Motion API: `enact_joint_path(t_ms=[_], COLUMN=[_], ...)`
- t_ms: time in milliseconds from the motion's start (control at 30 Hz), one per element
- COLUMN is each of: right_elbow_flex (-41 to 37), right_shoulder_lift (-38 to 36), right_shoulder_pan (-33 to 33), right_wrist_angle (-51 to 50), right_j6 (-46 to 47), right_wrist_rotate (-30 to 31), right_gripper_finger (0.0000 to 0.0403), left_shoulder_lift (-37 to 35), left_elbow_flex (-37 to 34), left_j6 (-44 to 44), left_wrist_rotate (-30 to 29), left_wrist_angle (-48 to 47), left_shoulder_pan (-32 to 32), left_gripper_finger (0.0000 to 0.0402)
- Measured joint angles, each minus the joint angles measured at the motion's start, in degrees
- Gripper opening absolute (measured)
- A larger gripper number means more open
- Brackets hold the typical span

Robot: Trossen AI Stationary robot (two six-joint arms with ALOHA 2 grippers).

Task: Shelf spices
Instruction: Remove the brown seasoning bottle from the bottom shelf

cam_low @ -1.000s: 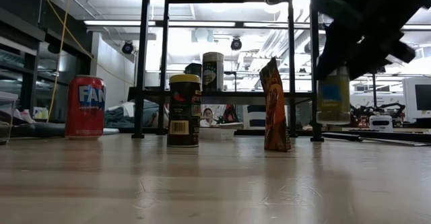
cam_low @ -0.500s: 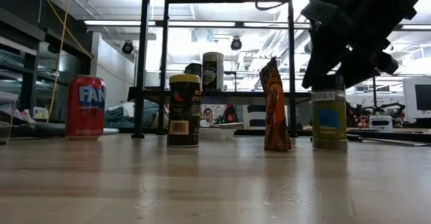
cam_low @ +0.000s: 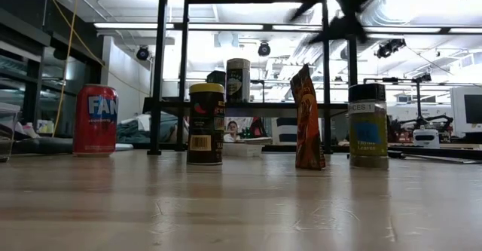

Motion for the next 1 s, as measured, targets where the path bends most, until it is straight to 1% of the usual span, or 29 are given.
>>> enact_joint_path(t_ms=[67,100,200,267,367,533,633,733,833,1000], right_elbow_flex=[0.5,1.5,7.7,13.2,22.2,36.4,42.8,46.8,48.8,48.8], right_shoulder_lift=[1.8,3.3,9.0,13.3,20.0,28.4,31.8,33.4,33.8,34.1], right_shoulder_pan=[-3.9,-5.8,-11.2,-14.0,-16.7,-19.7,-20.8,-21.5,-22.8,-25.3], right_wrist_angle=[9.7,12.0,12.2,10.7,5.2,-5.8,-11.9,-14.7,-17.9,-23.4], right_j6=[-7.5,-9.9,-15.4,-20.0,-27.0,-32.8,-33.7,-33.1,-28.2,-21.7], right_wrist_rotate=[-3.3,-4.1,-5.3,-7.1,-7.4,-7.2,-6.9,-7.0,-7.6,-7.5], right_gripper_finger=[0.0260,0.0260,0.0260,0.0260,0.0260,0.0260,0.0260,0.0260,0.0260,0.0260], left_shoulder_lift=[1.3,2.0,4.0,5.1,6.3,6.4,5.8,5.0,4.9,4.9], left_elbow_flex=[0.0,0.0,0.0,0.0,0.0,0.0,0.0,0.0,0.0,0.0], left_j6=[1.2,2.1,5.9,7.7,9.4,10.5,10.5,10.5,10.5,10.3], left_wrist_rotate=[2.9,3.9,5.2,5.3,5.5,5.7,6.1,6.5,7.6,10.6], left_wrist_angle=[0.0,0.1,0.0,0.3,1.2,1.8,1.8,1.8,1.7,1.7], left_shoulder_pan=[1.8,2.7,4.7,6.1,8.3,11.0,11.7,11.7,11.7,11.7], left_gripper_finger=[0.0257,0.0257,0.0257,0.0257,0.0257,0.0257,0.0257,0.0257,0.0257,0.0257])
